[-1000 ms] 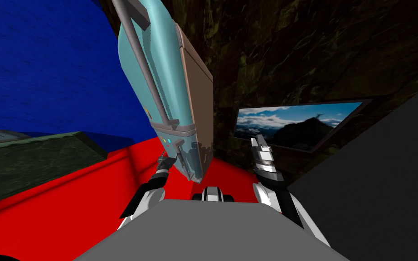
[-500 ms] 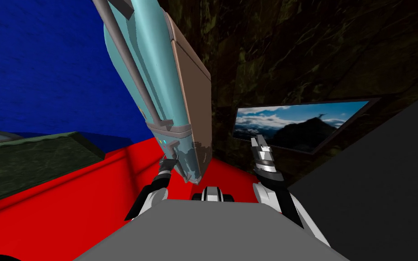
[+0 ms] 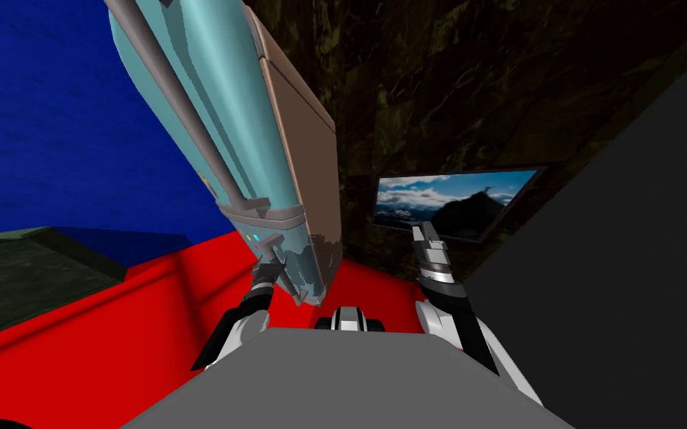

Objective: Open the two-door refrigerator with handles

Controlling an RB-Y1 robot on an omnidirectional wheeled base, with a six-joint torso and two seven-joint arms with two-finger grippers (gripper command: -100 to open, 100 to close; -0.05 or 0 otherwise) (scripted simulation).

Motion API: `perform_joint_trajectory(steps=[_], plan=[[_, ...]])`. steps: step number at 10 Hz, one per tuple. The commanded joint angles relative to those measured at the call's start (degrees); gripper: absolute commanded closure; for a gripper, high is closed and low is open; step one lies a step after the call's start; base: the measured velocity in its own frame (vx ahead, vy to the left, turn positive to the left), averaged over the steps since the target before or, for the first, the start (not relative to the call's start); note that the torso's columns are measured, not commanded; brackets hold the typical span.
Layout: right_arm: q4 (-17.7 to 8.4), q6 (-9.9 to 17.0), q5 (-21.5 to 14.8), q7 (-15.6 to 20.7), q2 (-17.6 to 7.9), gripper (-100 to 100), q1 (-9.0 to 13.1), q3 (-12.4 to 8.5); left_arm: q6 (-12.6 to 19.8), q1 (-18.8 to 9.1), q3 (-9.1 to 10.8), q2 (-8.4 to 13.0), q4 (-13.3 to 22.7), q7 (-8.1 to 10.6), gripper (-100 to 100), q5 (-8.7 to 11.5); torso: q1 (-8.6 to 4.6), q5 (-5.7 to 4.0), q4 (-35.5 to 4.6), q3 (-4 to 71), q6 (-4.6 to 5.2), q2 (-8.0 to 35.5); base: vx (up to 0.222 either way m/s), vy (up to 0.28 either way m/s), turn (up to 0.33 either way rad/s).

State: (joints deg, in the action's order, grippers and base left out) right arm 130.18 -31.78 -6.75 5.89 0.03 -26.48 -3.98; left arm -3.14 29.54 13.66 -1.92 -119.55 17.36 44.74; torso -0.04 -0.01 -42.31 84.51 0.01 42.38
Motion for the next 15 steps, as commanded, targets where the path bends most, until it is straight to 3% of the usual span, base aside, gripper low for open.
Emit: perform_joint_trajectory(steps=[1, 6, 9, 10, 11, 12, 15], plan=[[0.0, 0.0, 0.0, 0.0, 0.0, 0, 0.0, 0.0, -0.17, 0.16, 3.68, 0.05, 0.45, 0.72, -100, 0.94, 0.0, 0.01, 0.03, 0.05, 0.03, -0.08, -0.029, -0.022, -0.079], [0.0, 0.0, 0.0, 0.0, 0.0, 0, -0.01, -0.01, 0.46, -0.11, 10.36, -0.08, 1.14, 1.7, -100, 2.67, 0.0, 0.0, 0.02, 0.03, 0.01, -0.05, -0.018, -0.023, -0.191], [0.0, 0.0, 0.0, 0.0, 0.0, 0, -0.01, -0.01, 1.1, -0.38, 16.37, -0.22, 1.83, 2.69, -100, 4.39, 0.02, 0.01, 0.02, 0.05, 0.02, -0.08, -0.026, -0.031, -0.287], [0.0, 0.0, 0.0, 0.0, 0.0, 0, -0.01, -0.01, 1.1, -0.38, 17.04, -0.22, 1.83, 2.69, -100, 4.39, -0.06, -0.02, 0.02, 0.07, 0.09, -0.09, -0.024, -0.022, -0.09], [0.0, 0.0, 0.0, 0.0, 0.0, 0, -0.02, -0.02, 0.94, -0.08, 16.19, -0.36, 1.61, 2.6, -100, 4.25, -0.04, -0.02, 0.04, 0.09, 0.0, -0.14, -0.008, -0.008, 0.002], [0.0, 0.0, 0.0, 0.0, -0.01, 0, -0.02, -0.02, 0.89, -0.29, 14.81, -0.17, 1.6, 2.36, 100, 3.81, 0.05, 0.01, 0.05, 0.12, -0.01, -0.18, 0.013, 0.018, 0.229], [0.01, 0.0, 0.0, 0.0, -0.01, 0, -0.04, -0.03, 0.25, -0.02, 8.71, -0.04, 0.91, 1.38, 100, 2.09, 0.03, 0.08, 0.21, 0.13, -0.07, -0.28, 0.036, 0.042, 0.325]])
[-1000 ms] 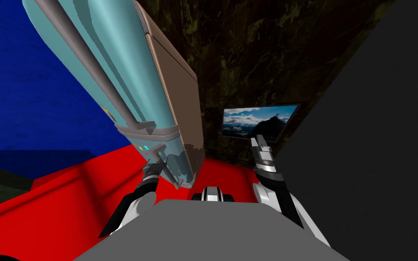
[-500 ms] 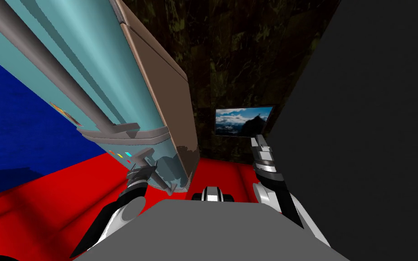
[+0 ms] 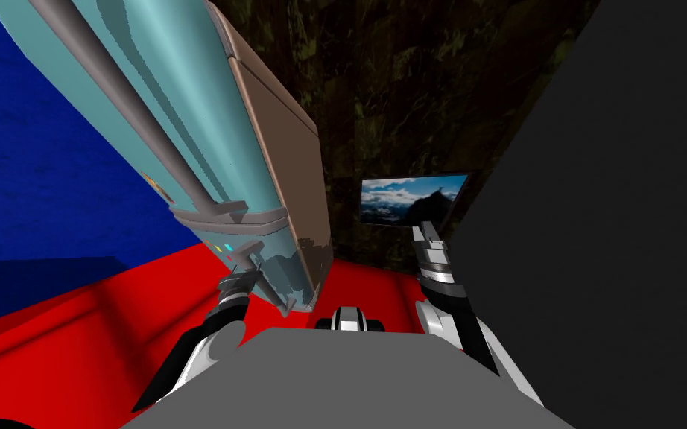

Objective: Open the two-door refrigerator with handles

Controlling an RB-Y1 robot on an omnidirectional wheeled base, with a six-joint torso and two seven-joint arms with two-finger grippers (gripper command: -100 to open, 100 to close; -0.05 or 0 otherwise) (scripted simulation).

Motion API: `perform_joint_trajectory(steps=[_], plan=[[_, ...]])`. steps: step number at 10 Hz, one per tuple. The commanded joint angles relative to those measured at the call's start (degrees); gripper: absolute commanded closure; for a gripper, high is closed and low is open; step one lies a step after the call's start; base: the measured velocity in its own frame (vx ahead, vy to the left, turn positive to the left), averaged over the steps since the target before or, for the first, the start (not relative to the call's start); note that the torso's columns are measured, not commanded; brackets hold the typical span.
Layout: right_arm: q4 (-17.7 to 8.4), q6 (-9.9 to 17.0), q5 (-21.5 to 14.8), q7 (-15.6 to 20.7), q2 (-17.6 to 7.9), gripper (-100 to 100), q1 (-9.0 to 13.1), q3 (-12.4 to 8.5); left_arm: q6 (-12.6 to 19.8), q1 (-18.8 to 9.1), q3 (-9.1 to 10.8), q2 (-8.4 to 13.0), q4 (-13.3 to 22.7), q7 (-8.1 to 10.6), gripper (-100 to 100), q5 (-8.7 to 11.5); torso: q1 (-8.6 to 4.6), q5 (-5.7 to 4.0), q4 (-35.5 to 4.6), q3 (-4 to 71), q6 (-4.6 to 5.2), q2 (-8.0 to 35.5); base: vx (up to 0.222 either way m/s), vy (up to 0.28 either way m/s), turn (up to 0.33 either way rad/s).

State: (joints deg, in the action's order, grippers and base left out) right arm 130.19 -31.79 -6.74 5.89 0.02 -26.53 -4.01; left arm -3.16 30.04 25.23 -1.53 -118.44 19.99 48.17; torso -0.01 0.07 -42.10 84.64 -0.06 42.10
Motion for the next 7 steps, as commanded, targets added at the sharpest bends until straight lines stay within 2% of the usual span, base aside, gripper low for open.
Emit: perform_joint_trajectory(steps=[1, 2, 3, 4, 5, 7], plan=[[0.0, 0.0, 0.0, 0.0, 0.0, 0, 0.0, 0.0, 0.28, -0.53, -3.44, -0.43, -0.2, -1.25, 100, -1.34, 0.02, -0.02, -0.05, -0.01, 0.02, 0.03, 0.028, 0.025, 0.137], [0.0, 0.0, 0.0, 0.0, 0.0, 0, 0.01, 0.01, 0.07, -0.44, -5.67, -0.39, -0.43, -1.57, 100, -1.92, -0.01, 0.05, 0.01, -0.04, 0.13, 0.07, 0.022, 0.025, 0.194], [0.0, 0.0, 0.0, 0.0, 0.0, 0, 0.01, 0.0, 0.07, -0.44, -5.67, -0.39, -0.43, -1.57, 100, -1.92, -0.12, -0.08, -0.08, -0.04, 0.1, 0.15, 0.016, 0.017, 0.115], [0.0, 0.0, 0.0, 0.0, 0.0, 0, 0.02, 0.01, -0.15, -0.35, -7.6, -0.34, -0.67, -1.9, 100, -2.49, -0.11, -0.01, -0.03, -0.06, 0.14, 0.14, 0.021, 0.031, 0.218], [0.0, 0.0, 0.0, 0.0, 0.0, 0, 0.01, 0.0, -0.15, -0.35, -7.89, -0.34, -0.67, -1.9, 100, -2.49, -0.18, 0.03, -0.02, -0.12, 0.05, 0.21, 0.017, 0.019, 0.114], [0.0, 0.0, 0.0, 0.0, 0.0, 0, 0.01, 0.0, -0.57, -0.17, -11.8, -0.25, -1.13, -2.56, 100, -3.64, -0.2, 0.11, 0.04, -0.15, 0.07, 0.21, 0.028, 0.03, 0.265]])
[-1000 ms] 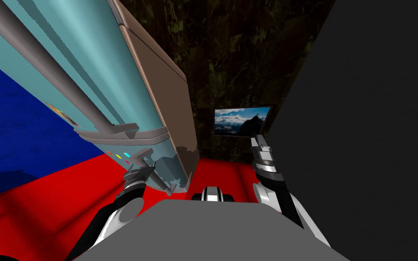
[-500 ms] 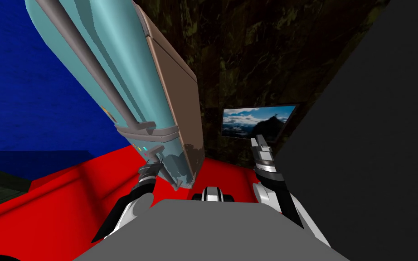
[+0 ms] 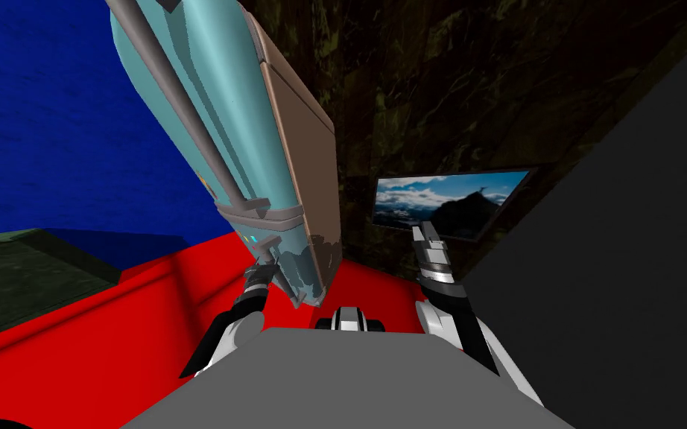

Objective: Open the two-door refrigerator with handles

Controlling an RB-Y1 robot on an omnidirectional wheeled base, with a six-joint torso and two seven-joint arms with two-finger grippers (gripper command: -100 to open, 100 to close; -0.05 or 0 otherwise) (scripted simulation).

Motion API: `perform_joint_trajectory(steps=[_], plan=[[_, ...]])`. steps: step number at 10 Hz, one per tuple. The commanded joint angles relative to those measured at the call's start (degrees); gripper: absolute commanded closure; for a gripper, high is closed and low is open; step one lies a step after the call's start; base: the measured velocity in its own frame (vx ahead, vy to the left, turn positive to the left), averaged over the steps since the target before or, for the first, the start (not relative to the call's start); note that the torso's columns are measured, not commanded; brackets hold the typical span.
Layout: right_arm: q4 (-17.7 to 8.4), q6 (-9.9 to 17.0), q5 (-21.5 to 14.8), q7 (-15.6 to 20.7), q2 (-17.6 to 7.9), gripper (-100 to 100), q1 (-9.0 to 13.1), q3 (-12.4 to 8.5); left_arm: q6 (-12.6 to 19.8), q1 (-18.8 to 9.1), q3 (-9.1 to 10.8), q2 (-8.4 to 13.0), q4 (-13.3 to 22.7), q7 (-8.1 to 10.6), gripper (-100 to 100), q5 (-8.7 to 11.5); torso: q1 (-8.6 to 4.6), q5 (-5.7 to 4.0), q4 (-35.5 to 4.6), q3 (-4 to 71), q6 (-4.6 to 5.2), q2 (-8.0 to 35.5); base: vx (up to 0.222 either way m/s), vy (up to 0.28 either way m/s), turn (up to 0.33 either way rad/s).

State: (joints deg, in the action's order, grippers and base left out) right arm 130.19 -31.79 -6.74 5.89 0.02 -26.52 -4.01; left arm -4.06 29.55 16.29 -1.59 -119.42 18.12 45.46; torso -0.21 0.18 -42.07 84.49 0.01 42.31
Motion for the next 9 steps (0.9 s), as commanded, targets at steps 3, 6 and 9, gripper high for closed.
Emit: perform_joint_trajectory(steps=[3, 6, 9], plan=[[0.0, 0.0, 0.0, 0.0, 0.0, 0, 0.0, 0.0, 0.12, 0.41, -5.64, -0.15, -0.38, -1.02, 100, -1.5, -0.08, -0.06, -0.03, -0.05, 0.01, 0.09, 0.023, 0.019, 0.141], [0.0, 0.0, 0.0, 0.0, 0.01, 0, 0.02, 0.01, -0.33, -2.66, -6.22, 0.73, 1.94, 2.06, 100, -4.48, -0.01, -0.14, -0.13, -0.03, 0.03, 0.1, -0.025, 0.062, 0.007], [-0.01, 0.01, 0.0, 0.0, -0.01, 0, 0.04, 0.0, 0.52, -5.8, -5.7, 0.87, 4.24, 6.26, 100, -8.96, 0.6, -0.17, -0.29, 0.11, -0.22, -0.08, -0.194, 0.167, -0.103]])
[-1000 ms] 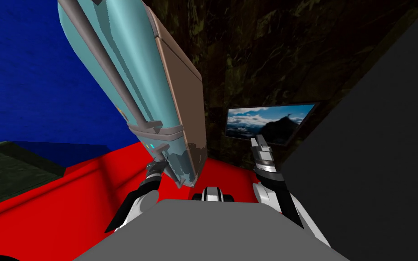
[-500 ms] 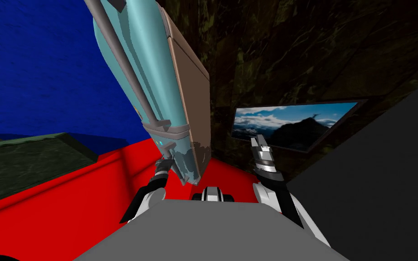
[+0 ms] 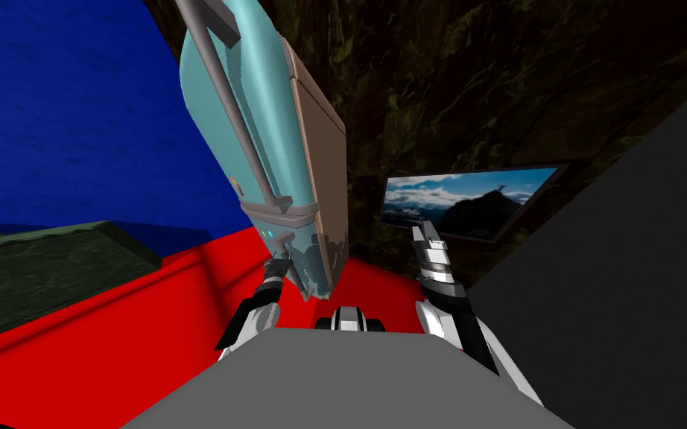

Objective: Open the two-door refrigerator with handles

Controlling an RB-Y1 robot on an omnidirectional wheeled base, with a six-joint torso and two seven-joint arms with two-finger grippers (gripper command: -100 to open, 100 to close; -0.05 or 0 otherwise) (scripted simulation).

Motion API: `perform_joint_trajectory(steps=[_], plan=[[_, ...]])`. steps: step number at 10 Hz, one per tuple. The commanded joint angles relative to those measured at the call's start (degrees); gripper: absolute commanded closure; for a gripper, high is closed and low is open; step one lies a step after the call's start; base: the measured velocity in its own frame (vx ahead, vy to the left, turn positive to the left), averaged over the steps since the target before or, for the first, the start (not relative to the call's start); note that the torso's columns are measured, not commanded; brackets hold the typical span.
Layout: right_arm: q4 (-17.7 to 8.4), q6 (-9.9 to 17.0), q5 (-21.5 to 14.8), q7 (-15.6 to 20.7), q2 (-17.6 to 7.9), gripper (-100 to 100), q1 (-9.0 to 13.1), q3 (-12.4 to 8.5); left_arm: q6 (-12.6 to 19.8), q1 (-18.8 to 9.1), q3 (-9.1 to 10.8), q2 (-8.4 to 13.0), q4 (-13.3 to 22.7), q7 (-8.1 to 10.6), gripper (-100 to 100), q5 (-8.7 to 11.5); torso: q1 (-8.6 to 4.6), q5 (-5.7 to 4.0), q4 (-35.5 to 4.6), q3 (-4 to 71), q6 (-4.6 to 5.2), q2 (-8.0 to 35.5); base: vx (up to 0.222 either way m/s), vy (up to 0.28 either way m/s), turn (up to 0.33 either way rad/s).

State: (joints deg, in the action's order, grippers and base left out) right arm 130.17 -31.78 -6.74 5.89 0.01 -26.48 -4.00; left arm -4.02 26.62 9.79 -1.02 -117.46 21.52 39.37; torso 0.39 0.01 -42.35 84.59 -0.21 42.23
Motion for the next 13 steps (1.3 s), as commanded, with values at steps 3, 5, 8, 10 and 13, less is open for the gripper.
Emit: perform_joint_trajectory(steps=[3, 5, 8, 10, 13], plan=[[0.0, 0.0, 0.0, 0.0, 0.0, 0, -0.01, 0.0, 1.32, -5.61, 1.32, 0.44, 4.59, 7.38, 100, -7.84, -0.05, -0.09, 0.07, 0.34, -0.01, -0.53, -0.193, 0.167, -0.103], [0.0, 0.0, 0.0, 0.0, 0.0, 0, 0.0, 0.0, 1.32, -6.49, 1.32, 0.44, 4.59, 9.84, 100, -11.23, 0.39, -0.02, 0.01, 0.3, -0.03, -0.43, -0.177, 0.143, -0.064], [0.0, 0.0, 0.0, 0.0, -0.01, 0, 0.0, 0.0, 2.16, -9.7, 1.84, 0.58, 6.9, 14.52, 100, -16.35, 0.64, 0.06, 0.03, 0.33, -0.11, -0.51, -0.185, 0.151, -0.104], [0.01, 0.0, 0.0, 0.0, 0.0, 0, 0.0, 0.0, 3.01, -12.91, 2.36, 0.72, 9.21, 18.33, 100, -19.67, 0.47, 0.04, 0.12, 0.4, 0.01, -0.63, -0.207, 0.161, -0.139], [0.01, -0.01, 0.0, 0.0, 0.01, 0, -0.03, 0.0, 3.85, -15.41, 2.88, 0.86, 11.52, 21.97, 100, -24.12, 0.03, -0.14, 0.08, 0.54, -0.07, -0.87, -0.129, 0.087, -0.037]])
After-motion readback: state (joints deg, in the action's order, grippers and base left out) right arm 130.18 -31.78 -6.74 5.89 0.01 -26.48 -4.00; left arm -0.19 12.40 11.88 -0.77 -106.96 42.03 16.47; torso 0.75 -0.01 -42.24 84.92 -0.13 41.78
